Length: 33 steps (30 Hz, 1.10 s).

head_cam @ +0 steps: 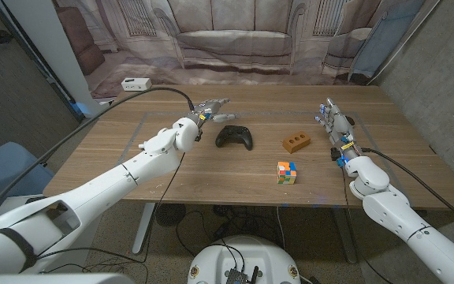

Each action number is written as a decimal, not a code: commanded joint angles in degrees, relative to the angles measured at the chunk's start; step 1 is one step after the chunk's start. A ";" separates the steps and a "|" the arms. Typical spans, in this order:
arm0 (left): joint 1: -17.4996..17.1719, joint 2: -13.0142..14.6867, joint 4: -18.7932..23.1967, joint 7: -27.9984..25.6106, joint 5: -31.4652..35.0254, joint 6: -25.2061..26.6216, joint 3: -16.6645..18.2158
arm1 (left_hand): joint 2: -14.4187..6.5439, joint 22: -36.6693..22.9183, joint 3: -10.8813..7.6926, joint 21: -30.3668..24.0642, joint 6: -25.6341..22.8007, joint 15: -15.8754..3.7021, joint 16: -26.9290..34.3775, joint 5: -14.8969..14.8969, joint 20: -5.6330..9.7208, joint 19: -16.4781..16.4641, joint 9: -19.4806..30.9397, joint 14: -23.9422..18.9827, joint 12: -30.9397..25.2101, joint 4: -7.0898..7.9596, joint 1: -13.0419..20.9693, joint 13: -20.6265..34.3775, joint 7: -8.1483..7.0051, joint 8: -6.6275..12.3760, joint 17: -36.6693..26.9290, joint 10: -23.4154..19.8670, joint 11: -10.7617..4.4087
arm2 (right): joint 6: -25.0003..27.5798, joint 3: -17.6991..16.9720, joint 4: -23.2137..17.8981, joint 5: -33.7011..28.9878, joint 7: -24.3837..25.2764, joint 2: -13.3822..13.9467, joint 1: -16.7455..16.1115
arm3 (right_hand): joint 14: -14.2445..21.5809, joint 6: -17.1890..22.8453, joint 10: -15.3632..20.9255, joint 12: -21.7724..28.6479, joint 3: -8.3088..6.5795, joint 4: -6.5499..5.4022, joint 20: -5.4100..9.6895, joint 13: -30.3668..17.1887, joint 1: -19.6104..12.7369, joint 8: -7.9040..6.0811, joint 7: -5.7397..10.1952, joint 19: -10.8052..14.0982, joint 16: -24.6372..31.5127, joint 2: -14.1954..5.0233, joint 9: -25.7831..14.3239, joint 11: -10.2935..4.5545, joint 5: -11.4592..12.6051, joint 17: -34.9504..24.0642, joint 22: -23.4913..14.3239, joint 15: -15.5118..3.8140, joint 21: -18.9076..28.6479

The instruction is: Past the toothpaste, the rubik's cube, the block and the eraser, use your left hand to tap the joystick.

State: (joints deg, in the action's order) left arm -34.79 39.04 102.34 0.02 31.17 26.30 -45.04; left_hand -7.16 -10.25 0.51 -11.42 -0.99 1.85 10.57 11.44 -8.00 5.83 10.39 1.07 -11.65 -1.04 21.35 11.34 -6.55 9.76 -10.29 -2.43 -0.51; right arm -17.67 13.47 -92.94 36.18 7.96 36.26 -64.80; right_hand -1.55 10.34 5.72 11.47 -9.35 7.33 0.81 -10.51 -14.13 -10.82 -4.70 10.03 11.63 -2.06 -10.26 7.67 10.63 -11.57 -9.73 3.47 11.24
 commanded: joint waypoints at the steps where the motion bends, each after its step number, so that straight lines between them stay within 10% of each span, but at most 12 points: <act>1: -1.77 0.72 1.27 -1.85 -2.67 -0.93 2.01 | -0.08 -0.17 -0.36 -0.25 0.22 -0.27 -0.10 -0.07 -0.34 -0.18 0.02 0.30 0.08 -0.11 -0.01 0.24 0.09 0.38 -0.05 0.20 0.07 | -0.03 -0.27 -0.38 -0.06 -0.26 0.42 -0.19 | -0.01 0.29 0.11 -0.10 0.14 0.08 -0.13 -0.33 0.16 -0.14 0.33 0.14 0.00 -0.36 -0.32 0.31 0.02 -0.21 -0.20 0.37 -0.04; 33: -9.00 3.23 5.09 -8.09 -16.74 -6.26 10.84 | -0.02 -0.17 -0.64 -0.17 -0.80 -0.49 0.26 -0.07 -0.14 -0.39 -0.06 -0.56 -1.08 -0.47 0.25 0.22 2.62 1.26 0.02 -2.16 0.52 | -0.72 -0.61 0.11 0.37 -1.26 0.44 0.19 | 0.05 0.25 0.27 -0.04 0.21 0.15 0.04 -0.33 0.08 -0.13 0.26 0.28 0.00 -0.35 -0.32 -0.12 0.03 -0.19 -0.19 0.22 -0.01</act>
State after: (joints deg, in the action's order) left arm -41.65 41.37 106.32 -6.79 19.17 21.66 -36.88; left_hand -7.16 -10.25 0.10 -11.75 -1.75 1.21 10.57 11.45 -8.10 5.32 10.26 1.03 -12.32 -1.44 21.35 11.33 -4.16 10.42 -10.12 -3.91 -0.31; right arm -18.33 12.92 -93.06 36.37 6.91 36.77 -64.85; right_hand -1.55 10.34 5.72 11.47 -9.35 7.33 0.81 -10.51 -14.13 -10.82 -4.70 10.03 11.63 -2.06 -10.25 7.67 10.63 -11.57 -9.73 3.47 11.24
